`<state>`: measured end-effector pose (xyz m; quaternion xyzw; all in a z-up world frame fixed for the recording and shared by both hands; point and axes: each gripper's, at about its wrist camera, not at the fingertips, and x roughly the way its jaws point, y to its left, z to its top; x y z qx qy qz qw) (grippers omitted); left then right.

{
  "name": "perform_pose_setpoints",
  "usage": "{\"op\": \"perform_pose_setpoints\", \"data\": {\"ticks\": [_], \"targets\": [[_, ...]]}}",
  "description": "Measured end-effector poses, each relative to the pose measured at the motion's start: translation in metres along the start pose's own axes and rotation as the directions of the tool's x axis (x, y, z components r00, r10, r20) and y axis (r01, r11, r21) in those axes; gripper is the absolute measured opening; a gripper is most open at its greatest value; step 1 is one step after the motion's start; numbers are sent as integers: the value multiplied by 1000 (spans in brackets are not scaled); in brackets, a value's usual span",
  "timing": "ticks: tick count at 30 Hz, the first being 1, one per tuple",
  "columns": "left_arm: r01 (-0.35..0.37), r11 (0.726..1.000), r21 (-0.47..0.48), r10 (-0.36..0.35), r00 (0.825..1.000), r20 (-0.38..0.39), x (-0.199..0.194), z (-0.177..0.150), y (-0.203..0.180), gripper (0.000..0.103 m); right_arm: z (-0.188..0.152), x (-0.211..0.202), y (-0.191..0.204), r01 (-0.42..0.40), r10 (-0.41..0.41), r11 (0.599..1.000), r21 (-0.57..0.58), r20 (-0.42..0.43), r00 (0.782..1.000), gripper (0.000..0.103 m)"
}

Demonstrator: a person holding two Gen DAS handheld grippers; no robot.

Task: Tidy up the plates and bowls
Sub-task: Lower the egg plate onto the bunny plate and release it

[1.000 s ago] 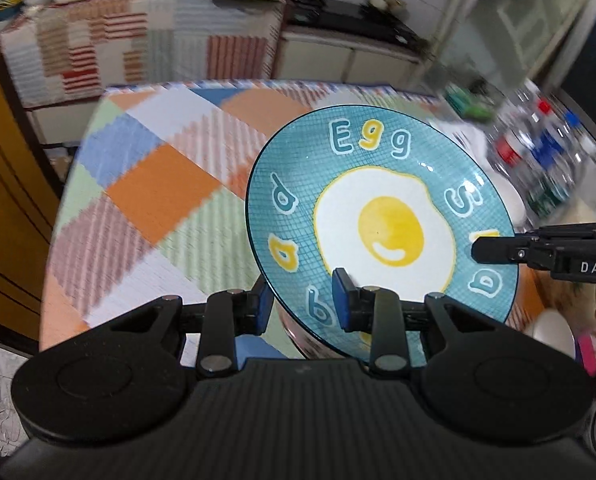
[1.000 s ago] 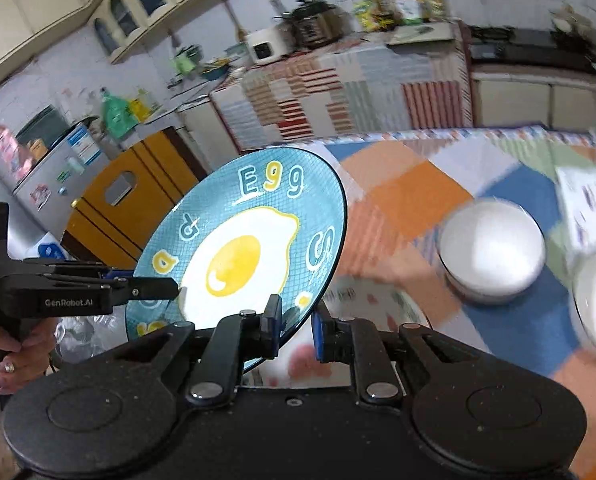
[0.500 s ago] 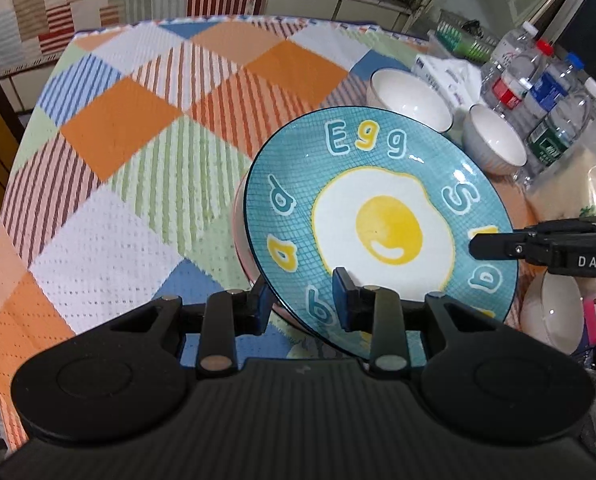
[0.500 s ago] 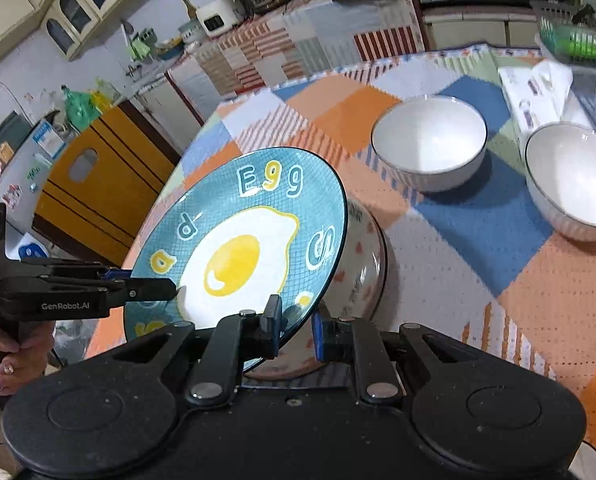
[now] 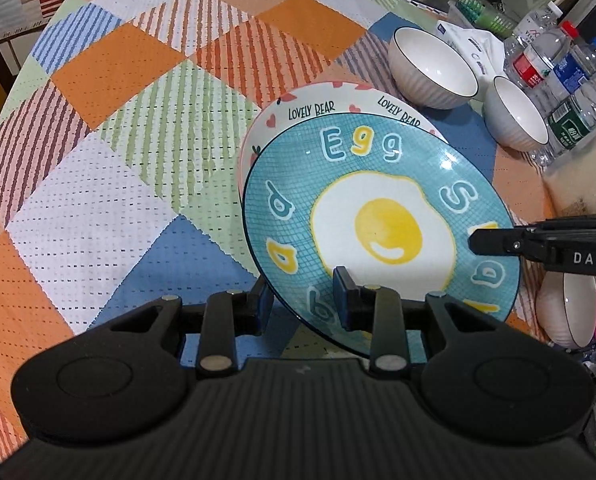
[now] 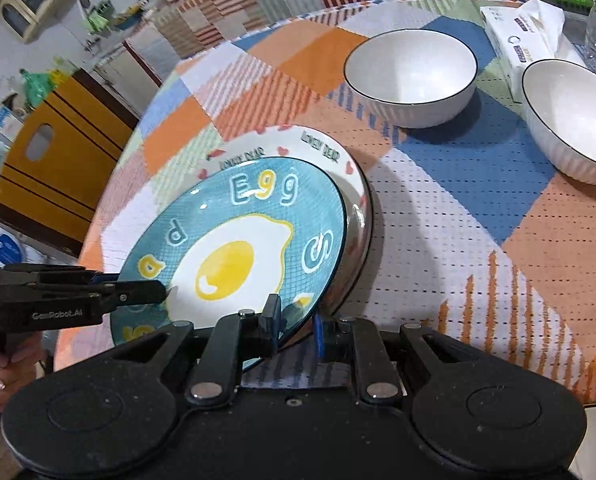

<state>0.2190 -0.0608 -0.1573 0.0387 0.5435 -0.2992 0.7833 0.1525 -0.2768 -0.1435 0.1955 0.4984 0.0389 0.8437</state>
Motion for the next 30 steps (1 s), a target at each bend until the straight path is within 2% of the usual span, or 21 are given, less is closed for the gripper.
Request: {"op": "perform_pose_setpoints", "data": {"ticks": [5,8,10,14,18,24,28,30], "targets": [[-6,1000,-1,6,1000,2,2,1,1,30,3,2,7,53,-53,998,-19,-9,999,23],[-10,1000,22,10,1000,1,4,1,-2,30,3,5,19,127,-127,990,-59,-11,992,27],[-20,999,46,19,1000,1,5,1,-6,30,4,11,27,205,-207,975,-86,-20,978,32],[-38,999,34,38,999,-6,6,3,-8,30,-1,19,43,313,-312,932,-182,33,949,38],[-63,998,19,63,998,-6,9,6,-8,30,1,23,46,343,-338,918,-200,59,939,38],[-118,992,-35,119,992,30,13,4,-9,29,-3,36,60,436,-415,853,-286,133,900,40],[-144,989,-31,145,989,34,13,3,-13,28,-1,40,61,457,-426,830,-320,165,890,40],[-143,989,-41,144,989,31,12,2,-13,28,0,39,57,444,-409,840,-312,173,896,41]]}}
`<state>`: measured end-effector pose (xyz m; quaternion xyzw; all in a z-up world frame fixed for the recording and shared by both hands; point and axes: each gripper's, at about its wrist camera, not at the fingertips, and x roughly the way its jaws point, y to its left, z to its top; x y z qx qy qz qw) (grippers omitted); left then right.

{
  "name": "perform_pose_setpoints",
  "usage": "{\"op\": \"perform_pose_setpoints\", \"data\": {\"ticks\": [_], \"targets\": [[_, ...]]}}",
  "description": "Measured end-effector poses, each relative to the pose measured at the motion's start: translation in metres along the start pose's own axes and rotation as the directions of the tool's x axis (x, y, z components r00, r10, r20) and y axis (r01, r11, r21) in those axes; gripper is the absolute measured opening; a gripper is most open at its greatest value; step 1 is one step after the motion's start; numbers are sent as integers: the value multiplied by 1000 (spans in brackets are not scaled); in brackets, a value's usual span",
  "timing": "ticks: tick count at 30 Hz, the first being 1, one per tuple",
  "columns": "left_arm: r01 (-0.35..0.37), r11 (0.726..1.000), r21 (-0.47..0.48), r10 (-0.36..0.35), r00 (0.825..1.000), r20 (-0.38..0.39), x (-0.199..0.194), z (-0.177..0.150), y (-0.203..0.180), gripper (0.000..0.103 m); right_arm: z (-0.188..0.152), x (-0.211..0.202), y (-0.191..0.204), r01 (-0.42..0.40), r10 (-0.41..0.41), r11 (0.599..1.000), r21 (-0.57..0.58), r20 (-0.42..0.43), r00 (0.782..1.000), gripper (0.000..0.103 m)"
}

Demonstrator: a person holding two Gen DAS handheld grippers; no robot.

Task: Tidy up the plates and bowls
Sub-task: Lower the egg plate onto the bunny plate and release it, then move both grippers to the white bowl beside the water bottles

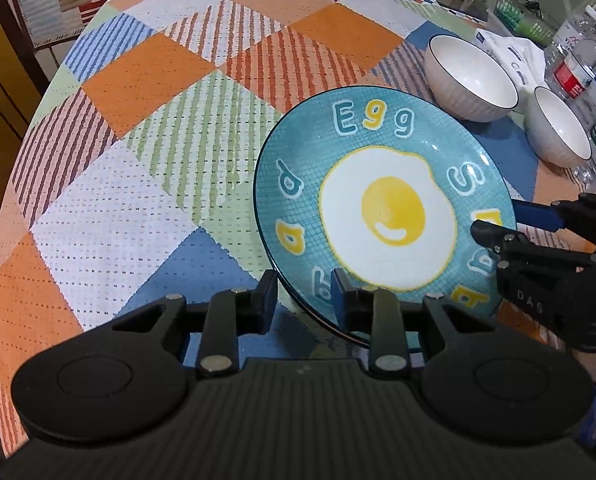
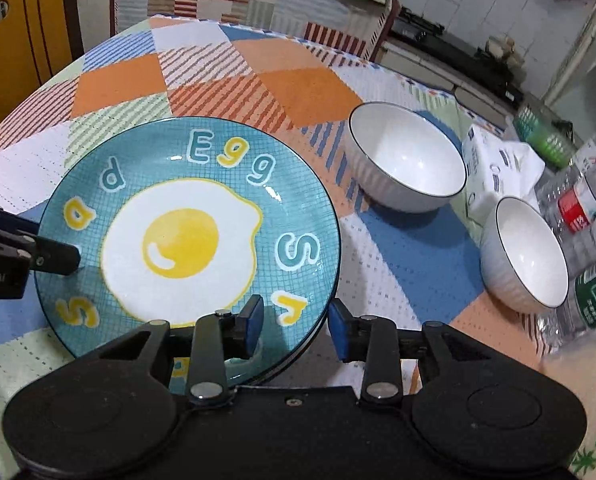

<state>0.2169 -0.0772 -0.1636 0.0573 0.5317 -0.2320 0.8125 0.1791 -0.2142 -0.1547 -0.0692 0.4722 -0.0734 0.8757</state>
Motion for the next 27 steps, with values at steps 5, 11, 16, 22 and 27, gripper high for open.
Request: {"op": "perform_pose_setpoints", "data": {"ticks": [5,11,16,22,27], "targets": [[-15,1000,14,15,1000,-8,-16,-1,-7,28,-5,-17,-15,-65,62,997,53,41,997,38],[-27,998,48,26,999,21,-40,-13,-22,28,-17,-73,-55,-115,106,986,120,85,991,39],[-28,994,103,24,999,44,-69,-23,-44,29,-37,-111,-87,-191,179,961,202,76,981,39],[4,983,183,-20,996,85,-109,-33,-76,32,-79,-153,-109,-170,154,959,228,89,984,40],[43,968,248,-59,997,59,-127,-39,-96,36,-116,-165,-122,-110,104,965,239,37,994,41]]}}
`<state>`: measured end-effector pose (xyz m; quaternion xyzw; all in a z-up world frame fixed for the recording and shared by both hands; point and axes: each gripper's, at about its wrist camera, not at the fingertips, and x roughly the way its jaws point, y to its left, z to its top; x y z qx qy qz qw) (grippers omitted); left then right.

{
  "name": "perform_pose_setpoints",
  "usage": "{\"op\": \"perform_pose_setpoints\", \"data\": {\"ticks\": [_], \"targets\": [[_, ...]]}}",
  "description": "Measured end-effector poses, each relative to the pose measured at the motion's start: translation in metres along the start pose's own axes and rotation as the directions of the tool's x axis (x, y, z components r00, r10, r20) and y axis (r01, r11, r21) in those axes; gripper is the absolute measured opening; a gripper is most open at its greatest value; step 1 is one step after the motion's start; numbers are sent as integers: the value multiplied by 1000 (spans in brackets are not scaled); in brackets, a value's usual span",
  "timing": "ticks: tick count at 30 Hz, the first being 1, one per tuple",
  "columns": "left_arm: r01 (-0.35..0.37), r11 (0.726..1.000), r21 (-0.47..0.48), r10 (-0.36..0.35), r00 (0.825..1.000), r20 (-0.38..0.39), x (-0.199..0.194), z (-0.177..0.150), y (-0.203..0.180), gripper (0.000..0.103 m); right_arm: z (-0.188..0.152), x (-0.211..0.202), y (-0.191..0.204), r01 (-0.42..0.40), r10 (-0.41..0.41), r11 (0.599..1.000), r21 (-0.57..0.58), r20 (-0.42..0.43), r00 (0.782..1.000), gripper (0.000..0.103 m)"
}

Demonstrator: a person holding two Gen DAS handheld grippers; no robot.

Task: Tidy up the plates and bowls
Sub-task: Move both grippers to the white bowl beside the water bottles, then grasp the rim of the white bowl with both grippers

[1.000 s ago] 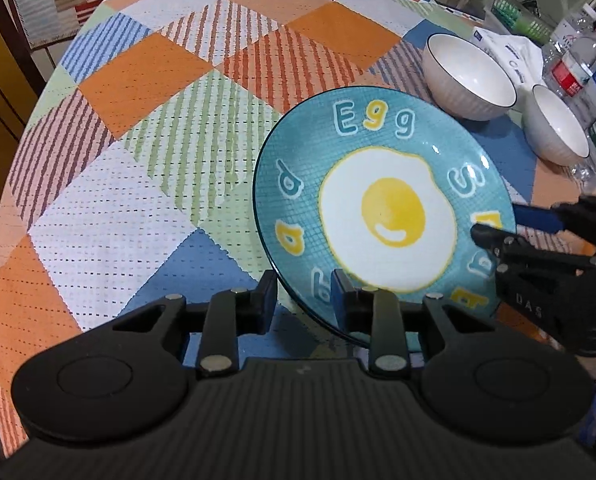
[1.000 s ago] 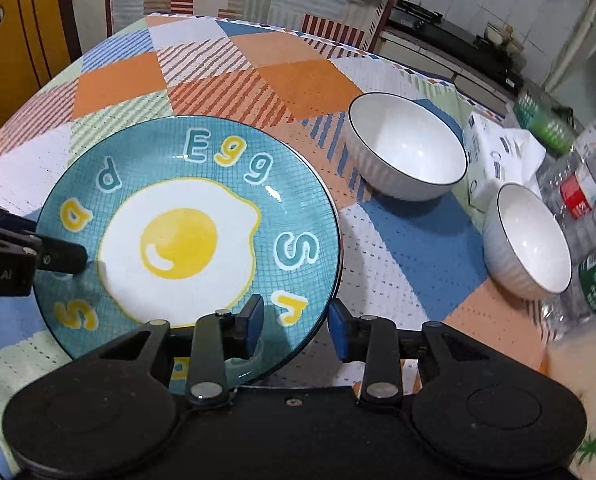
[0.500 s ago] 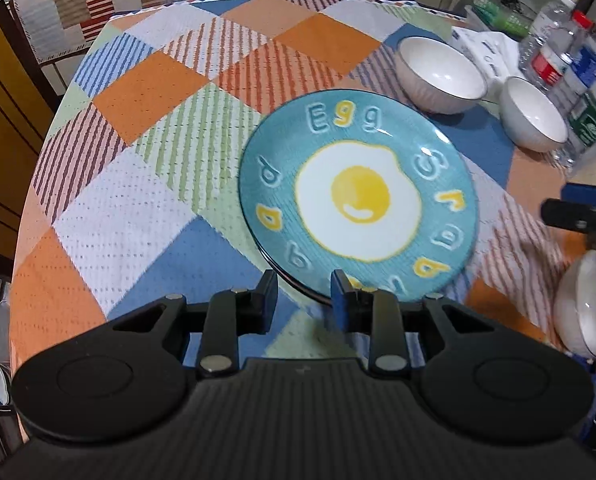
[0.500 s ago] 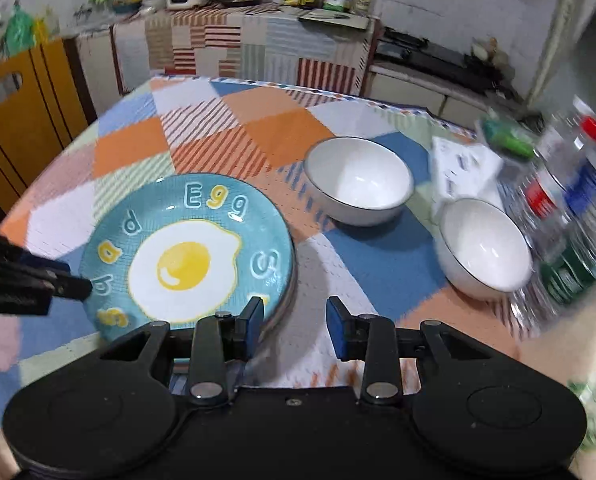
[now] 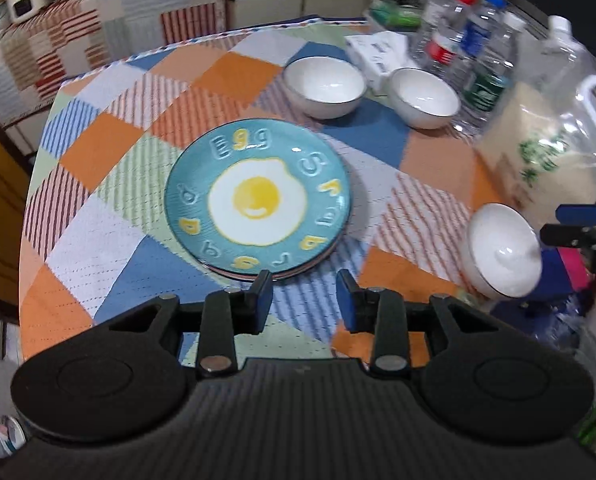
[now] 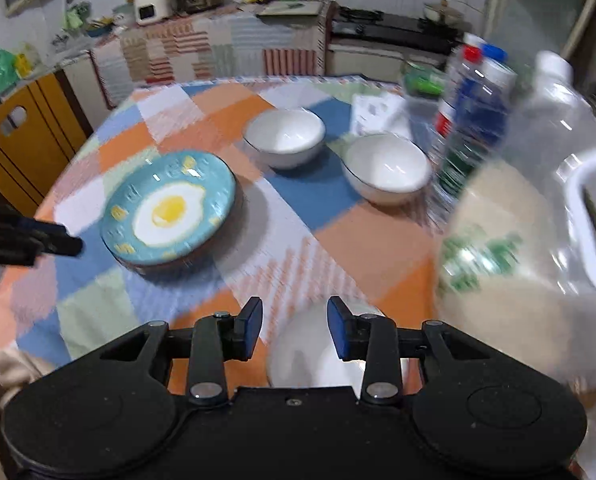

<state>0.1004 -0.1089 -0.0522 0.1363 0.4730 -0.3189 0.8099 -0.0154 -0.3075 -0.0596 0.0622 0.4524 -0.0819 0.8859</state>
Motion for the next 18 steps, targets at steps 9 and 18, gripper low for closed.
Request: {"op": "perform_pose_setpoints", "data": {"ticks": [9,18], "targets": [[-9,990,143,8,1000,7,14,6,-48,59,-31,22,-39,62,-61,996,66,-17,998,64],[86,974,209,-73,995,-65,71,19,-100,67,-51,55,-65,-34,43,984,172,-45,998,64]]}}
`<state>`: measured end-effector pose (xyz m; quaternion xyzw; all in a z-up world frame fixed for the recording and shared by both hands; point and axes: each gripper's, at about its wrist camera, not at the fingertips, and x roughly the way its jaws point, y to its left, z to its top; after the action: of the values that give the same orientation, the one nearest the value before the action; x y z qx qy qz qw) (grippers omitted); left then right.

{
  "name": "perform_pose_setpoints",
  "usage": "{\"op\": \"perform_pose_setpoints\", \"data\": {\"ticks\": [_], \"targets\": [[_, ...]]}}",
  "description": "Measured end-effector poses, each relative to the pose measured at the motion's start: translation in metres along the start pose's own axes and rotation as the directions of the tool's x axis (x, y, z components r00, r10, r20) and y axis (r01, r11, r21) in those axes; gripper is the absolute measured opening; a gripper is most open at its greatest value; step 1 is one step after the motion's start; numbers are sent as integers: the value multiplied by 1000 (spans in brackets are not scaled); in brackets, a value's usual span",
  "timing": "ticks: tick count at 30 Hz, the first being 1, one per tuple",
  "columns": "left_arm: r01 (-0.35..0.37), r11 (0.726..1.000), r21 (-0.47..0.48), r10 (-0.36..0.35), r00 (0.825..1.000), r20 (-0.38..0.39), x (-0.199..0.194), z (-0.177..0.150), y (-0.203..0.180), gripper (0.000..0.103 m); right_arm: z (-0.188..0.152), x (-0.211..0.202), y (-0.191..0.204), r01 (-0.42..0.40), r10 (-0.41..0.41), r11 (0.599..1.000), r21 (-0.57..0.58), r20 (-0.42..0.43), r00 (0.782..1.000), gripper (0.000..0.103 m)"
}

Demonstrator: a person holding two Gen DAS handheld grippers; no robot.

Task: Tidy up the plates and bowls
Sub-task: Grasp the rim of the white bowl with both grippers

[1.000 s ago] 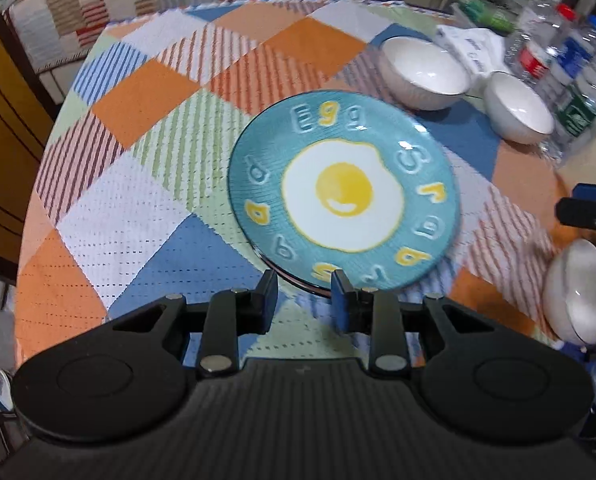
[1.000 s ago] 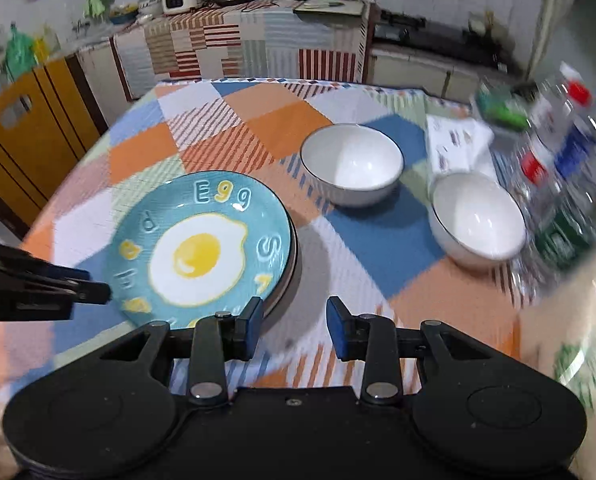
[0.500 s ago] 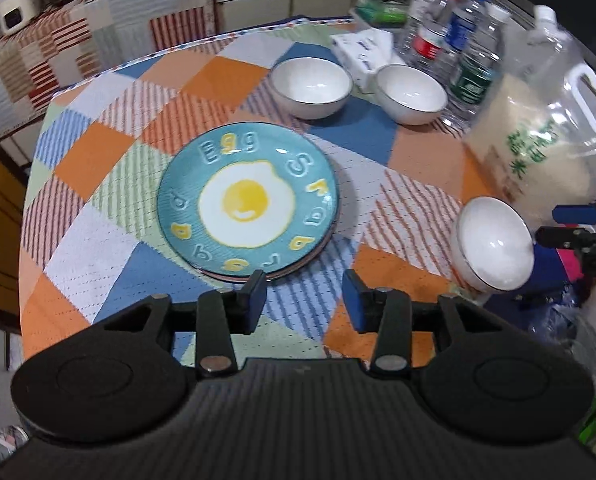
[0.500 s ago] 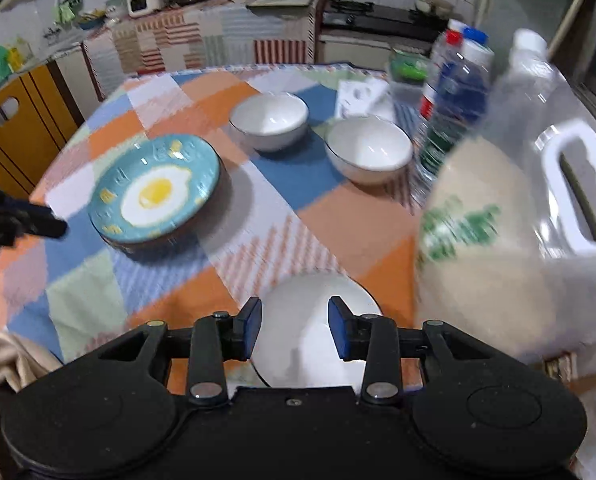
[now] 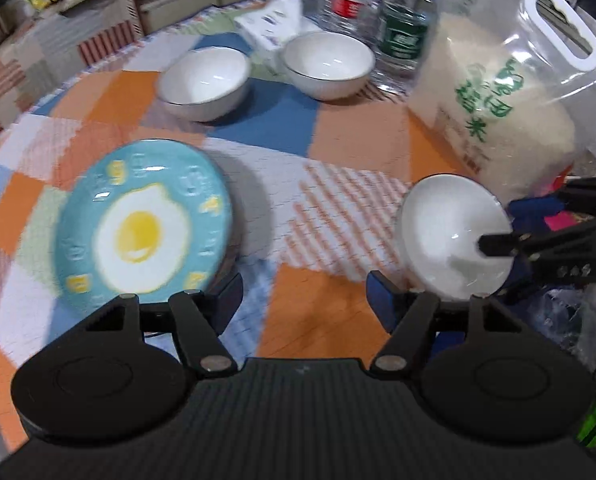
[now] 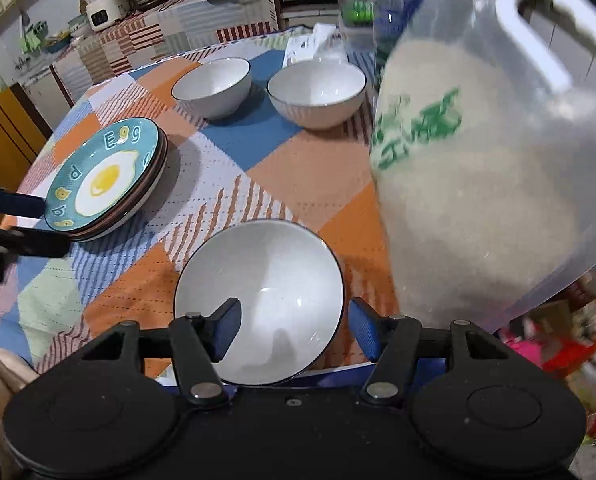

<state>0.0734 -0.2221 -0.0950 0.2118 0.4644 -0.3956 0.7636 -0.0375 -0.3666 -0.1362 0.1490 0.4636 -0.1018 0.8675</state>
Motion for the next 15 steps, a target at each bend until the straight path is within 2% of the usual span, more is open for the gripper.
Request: {"op": "perform_pose_setpoints", "data": {"ticks": [4,8,12,15], "targets": [[83,996,-40,-84,996,-24,25,9,-12,68,-6,16,-9,-41,42,998,56,-31,999,64],[145,982,-120,-152,987,-52,45,11,-19,68,-12,32,-14,-32,36,995,94,-43,998,62],[146,982,-123,-156,985,-76,63,7,-30,67,-16,41,-18,-45,52,989,142,-48,998,38],[156,977,-143,-171,980,-98,72,5,-31,65,-17,46,-20,-38,48,986,161,-57,997,28]]}}
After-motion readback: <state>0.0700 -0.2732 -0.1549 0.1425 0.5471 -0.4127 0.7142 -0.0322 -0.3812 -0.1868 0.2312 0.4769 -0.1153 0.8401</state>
